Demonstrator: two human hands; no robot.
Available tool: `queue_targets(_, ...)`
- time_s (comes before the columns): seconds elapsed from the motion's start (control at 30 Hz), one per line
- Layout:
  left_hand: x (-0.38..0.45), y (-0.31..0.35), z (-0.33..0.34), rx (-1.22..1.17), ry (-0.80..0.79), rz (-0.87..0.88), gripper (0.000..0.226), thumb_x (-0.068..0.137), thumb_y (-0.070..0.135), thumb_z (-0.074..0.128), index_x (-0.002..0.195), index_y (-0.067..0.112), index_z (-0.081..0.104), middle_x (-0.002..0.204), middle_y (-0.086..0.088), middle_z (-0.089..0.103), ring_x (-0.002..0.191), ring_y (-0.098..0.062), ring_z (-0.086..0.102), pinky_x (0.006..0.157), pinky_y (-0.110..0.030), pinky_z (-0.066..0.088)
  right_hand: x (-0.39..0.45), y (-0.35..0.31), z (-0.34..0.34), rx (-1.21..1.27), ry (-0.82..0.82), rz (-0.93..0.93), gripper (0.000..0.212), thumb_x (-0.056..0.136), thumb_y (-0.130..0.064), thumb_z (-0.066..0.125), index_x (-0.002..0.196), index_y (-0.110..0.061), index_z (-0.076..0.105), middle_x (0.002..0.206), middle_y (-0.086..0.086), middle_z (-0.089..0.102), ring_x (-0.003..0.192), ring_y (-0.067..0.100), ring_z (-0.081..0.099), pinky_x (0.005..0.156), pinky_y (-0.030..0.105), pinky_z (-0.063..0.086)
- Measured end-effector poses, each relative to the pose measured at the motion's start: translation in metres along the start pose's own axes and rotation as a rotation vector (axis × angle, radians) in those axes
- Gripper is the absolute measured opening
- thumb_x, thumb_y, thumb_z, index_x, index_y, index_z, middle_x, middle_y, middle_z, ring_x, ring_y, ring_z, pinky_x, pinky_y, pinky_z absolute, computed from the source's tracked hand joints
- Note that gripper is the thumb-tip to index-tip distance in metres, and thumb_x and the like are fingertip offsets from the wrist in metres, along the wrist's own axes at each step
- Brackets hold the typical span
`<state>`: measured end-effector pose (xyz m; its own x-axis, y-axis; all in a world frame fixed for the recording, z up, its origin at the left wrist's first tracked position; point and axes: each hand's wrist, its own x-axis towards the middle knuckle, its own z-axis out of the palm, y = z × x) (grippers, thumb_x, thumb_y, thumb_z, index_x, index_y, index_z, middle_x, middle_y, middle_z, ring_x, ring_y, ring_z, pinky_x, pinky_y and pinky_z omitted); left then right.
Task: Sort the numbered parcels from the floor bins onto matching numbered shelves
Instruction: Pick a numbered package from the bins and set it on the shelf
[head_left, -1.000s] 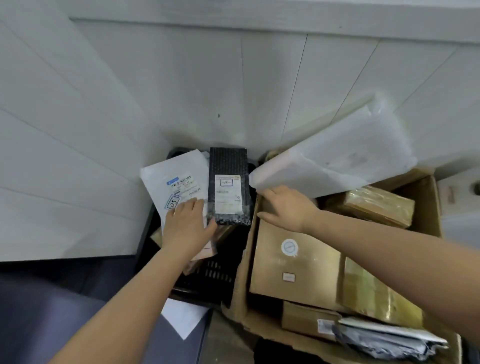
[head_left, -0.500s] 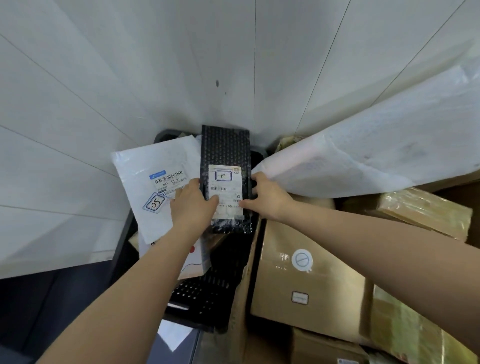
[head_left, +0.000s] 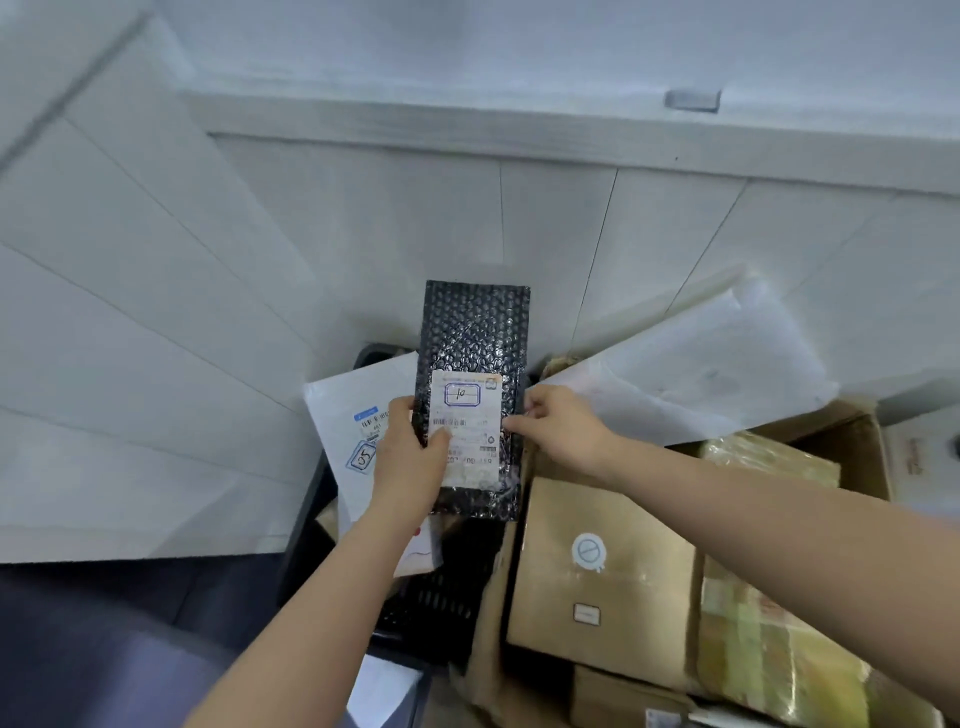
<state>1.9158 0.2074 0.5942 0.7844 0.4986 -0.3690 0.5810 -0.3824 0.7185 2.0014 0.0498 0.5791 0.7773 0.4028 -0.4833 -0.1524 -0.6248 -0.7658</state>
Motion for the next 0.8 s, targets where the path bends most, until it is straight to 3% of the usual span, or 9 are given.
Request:
queue_targets(0.13,-0.044,0.036,-0.03,-0.023,0.02,0.043,0.035,0.095,0.016,0.054,0.127,0.023,0.041,0.11,0.0,0.059,0.098,-0.025,0.058,0.081,-0.037,0.047,-0.048,-0.035,-0.024,0.007,0.014,-0.04,0.035,0.088,-0.021,0.069,0.065,-0.02,0.043,0.06,-0.004,0.049,0.057,0.01,0.042,0.054,0.026,0.032)
queue_targets(0.23,-0.082,0.057,-0.053,-0.042,0.028,0.059,0.034,0.096,0.015,0.053,0.127,0.022,0.041,0.107,0.003,0.057,0.094,-0.019,0.056,0.074,-0.032,0.042,-0.085,-0.058,-0.038,-0.037,0.033,-0.086,0.036,0.088,-0.021,0.069,0.065,-0.019,0.042,0.06,-0.004,0.05,0.057,0.008,0.042,0.053,0.024,0.032)
queue_targets(0.37,-0.125,0.076,-0.077,-0.058,0.055,0.07,0.036,0.095,0.017,0.053,0.128,0.022,0.038,0.114,0.0,0.059,0.095,-0.02,0.058,0.085,-0.037,0.049,-0.124,-0.085,-0.05,-0.096,0.04,-0.154,0.031,0.088,-0.022,0.069,0.068,-0.019,0.046,0.062,-0.004,0.053,0.058,0.009,0.045,0.054,0.022,0.034)
queue_targets(0.5,-0.168,0.092,-0.097,-0.002,0.139,0.059,0.034,0.095,0.017,0.054,0.125,0.017,0.039,0.104,0.004,0.056,0.089,-0.019,0.054,0.075,-0.029,0.042,-0.159,-0.106,-0.057,-0.153,0.022,-0.25,0.032,0.087,-0.022,0.07,0.065,-0.02,0.046,0.06,-0.006,0.052,0.056,0.007,0.045,0.053,0.023,0.033)
queue_targets(0.7,-0.245,0.103,-0.112,0.001,0.301,0.01,0.034,0.093,0.018,0.056,0.123,0.016,0.038,0.105,-0.001,0.059,0.09,-0.02,0.055,0.071,-0.028,0.038,-0.21,-0.128,-0.063,-0.177,-0.12,-0.403,0.032,0.088,-0.018,0.068,0.066,-0.018,0.044,0.054,-0.007,0.048,0.047,0.006,0.047,0.049,0.018,0.038)
queue_targets(0.8,-0.288,0.104,-0.112,-0.014,0.383,-0.021,0.035,0.093,0.018,0.056,0.124,0.015,0.039,0.107,-0.002,0.061,0.09,-0.019,0.055,0.069,-0.028,0.038,-0.239,-0.131,-0.065,-0.13,-0.215,-0.477,0.028,0.089,-0.015,0.067,0.069,-0.017,0.047,0.052,-0.007,0.044,0.049,0.01,0.046,0.052,0.023,0.046)
